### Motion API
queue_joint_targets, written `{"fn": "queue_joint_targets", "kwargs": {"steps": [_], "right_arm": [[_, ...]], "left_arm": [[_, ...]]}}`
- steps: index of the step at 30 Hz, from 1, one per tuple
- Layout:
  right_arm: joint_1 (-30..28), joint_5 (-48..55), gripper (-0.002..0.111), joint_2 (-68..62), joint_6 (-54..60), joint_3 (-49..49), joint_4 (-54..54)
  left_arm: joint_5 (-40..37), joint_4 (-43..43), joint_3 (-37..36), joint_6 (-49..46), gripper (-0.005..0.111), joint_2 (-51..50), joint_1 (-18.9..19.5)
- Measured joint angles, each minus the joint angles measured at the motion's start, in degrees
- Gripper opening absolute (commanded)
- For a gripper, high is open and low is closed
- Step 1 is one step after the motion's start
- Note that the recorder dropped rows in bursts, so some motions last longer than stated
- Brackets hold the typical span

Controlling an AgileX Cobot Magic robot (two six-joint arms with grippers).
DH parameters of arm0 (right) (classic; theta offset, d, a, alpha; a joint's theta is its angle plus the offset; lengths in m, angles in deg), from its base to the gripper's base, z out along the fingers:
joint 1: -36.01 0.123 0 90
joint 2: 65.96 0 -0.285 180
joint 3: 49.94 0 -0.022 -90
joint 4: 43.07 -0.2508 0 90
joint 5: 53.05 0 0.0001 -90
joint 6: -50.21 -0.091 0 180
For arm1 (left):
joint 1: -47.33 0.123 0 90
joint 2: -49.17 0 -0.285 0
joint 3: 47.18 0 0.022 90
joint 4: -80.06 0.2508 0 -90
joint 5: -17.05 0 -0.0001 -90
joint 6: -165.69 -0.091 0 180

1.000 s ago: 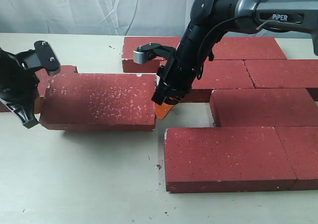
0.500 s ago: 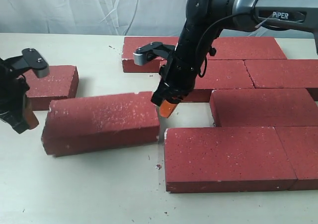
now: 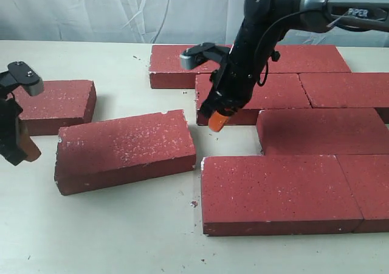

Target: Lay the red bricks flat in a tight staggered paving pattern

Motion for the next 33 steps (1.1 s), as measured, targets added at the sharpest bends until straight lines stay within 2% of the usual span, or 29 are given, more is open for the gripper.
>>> {"fn": "queue_joint_targets", "kwargs": {"steps": [4,12,20,33], "right_arm": [[-3.4,0.66,-0.001,0.61,5.16,0.39,-6.71],[-3.55,-0.03,-0.001,-1.54,10.9,2.99,-8.19],[-4.83,-9.71,-0.001,-3.08,8.35,2.99,-1.14],[-11.27,-6.83,-0.001,-1.83,3.32,3.05,0.76]], "left_arm": [[0.32,-1.22,-1.83,-1.13,0.0,0.0,0.11],[5.88,-3.79,-5.86,-1.37,0.0,0.0,0.2],[6.97,-8.92,-6.09,-7.09,0.0,0.0,0.2],[7.93,-9.5,-6.09,-8.31,0.0,-4.56,0.2]]}}
